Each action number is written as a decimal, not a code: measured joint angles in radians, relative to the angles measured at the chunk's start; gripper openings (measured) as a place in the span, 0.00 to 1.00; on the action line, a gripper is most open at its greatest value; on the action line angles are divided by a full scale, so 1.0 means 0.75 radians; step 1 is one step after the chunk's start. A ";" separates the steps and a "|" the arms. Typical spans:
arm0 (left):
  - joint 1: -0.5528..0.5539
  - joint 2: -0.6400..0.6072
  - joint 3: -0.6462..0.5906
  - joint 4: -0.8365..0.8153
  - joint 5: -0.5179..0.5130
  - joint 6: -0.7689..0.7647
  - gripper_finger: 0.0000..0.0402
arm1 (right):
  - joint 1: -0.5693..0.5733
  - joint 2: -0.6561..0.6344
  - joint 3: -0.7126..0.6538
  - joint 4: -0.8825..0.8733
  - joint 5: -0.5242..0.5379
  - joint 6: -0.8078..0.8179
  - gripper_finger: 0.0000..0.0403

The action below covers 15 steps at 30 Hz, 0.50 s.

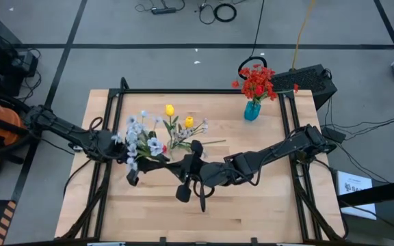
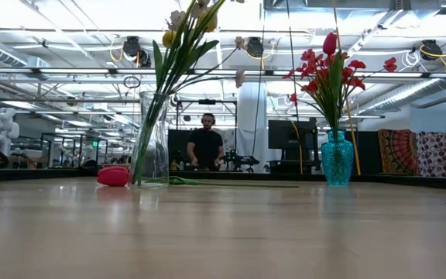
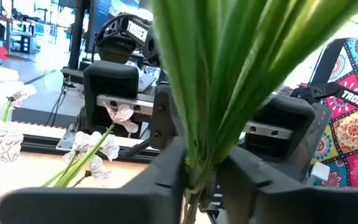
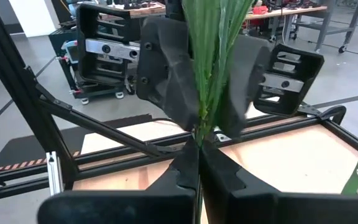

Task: Sort flowers into vase by color
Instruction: Put the white flowers into the transparent flower vase

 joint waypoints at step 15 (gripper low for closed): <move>0.078 -0.289 0.106 -0.538 -0.141 0.094 0.03 | 0.044 -0.114 0.002 -0.322 -0.069 0.419 0.22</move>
